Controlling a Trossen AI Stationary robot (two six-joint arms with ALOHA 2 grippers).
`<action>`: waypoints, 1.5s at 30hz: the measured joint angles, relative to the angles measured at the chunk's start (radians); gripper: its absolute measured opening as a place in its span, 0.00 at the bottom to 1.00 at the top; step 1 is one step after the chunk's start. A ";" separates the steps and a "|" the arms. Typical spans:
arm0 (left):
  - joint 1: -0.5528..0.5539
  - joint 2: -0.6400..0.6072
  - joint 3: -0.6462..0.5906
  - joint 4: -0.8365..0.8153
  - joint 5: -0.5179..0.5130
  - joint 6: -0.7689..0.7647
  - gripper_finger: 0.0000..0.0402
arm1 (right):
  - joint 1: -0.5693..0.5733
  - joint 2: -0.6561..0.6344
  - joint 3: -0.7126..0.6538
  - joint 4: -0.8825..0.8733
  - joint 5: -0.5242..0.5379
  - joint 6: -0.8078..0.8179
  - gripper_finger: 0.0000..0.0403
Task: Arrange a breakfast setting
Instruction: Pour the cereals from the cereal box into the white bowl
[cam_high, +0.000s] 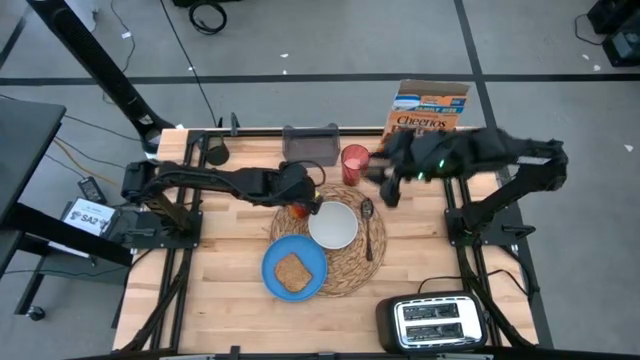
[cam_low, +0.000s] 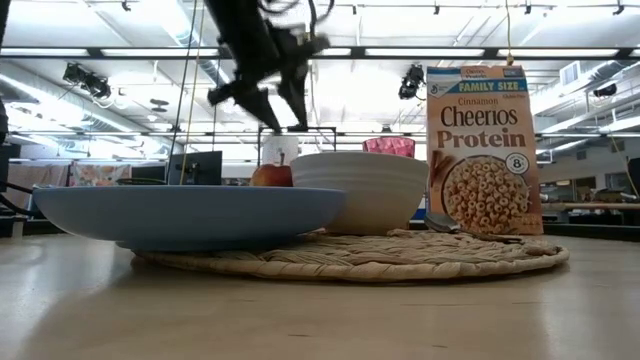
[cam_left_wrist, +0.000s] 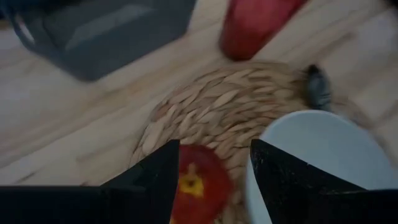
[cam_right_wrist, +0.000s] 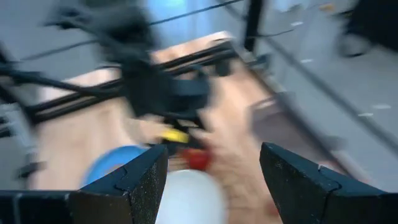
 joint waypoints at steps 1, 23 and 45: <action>-0.004 -0.014 0.009 0.004 0.000 0.010 0.51 | -0.021 -0.002 0.024 -0.031 0.020 -0.024 0.65; -0.328 -0.424 0.065 0.416 0.190 0.650 0.51 | -0.824 0.001 0.108 -0.266 -0.232 -0.751 0.82; -0.296 -0.432 0.063 0.455 0.076 0.679 0.51 | -1.001 0.179 0.083 -0.517 -0.362 -0.911 0.46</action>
